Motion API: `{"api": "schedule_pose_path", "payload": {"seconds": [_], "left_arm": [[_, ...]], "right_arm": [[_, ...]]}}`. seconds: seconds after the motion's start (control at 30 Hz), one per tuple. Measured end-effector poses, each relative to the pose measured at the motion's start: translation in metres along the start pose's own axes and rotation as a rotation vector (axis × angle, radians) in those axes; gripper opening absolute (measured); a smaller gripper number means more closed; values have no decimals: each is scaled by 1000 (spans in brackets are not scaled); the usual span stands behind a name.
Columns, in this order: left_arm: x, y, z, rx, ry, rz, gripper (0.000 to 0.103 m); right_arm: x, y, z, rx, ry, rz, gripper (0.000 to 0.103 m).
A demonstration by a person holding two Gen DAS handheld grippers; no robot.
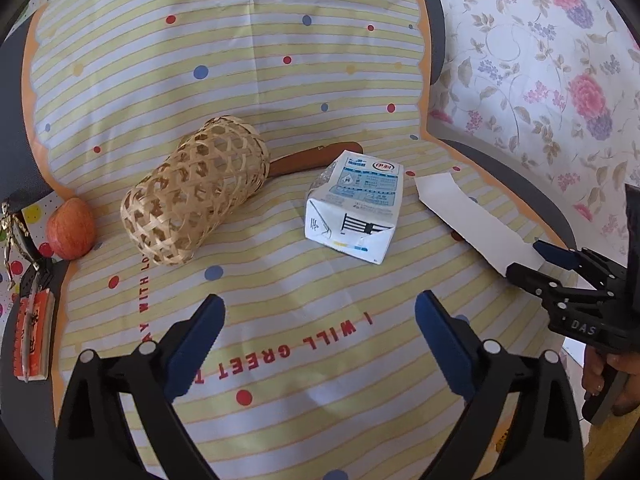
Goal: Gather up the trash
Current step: 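Grasp the white milk carton with the left tool while the right tool grasps the paper strip, then carry the milk carton and paper strip over the pink bin with both tools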
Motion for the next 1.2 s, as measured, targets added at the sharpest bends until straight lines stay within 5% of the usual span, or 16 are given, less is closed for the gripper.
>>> {"api": "schedule_pose_path", "payload": {"seconds": [0.23, 0.47, 0.6, 0.77, 0.93, 1.2], "left_arm": [[-30, -22, -18, 32, -29, -27, 92], [-42, -57, -21, 25, -54, 7, 92], [-44, -71, -25, 42, -74, 49, 76], [-39, -68, -33, 43, -104, 46, 71], [-33, -45, -38, 11, -122, -13, 68], [-6, 51, -52, 38, -47, -151, 68]], "right_arm": [[-8, 29, -10, 25, -38, -90, 69], [5, 30, -20, 3, -96, -61, 69], [4, 33, -23, -12, -122, -67, 69], [3, 41, -22, -10, -121, -75, 69], [5, 54, -15, -6, -124, -86, 69], [11, 97, 2, 37, -73, -105, 69]]}}
Point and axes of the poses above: each gripper's, at about its wrist camera, not at the fingertips, and y roughly against the way its jaws point, z to its left, x to its underside, the point moved 10 cm from there along -y, roughly the way its jaws point, and after that the axes turned 7 degrees about -y, right-handed, at the moved point
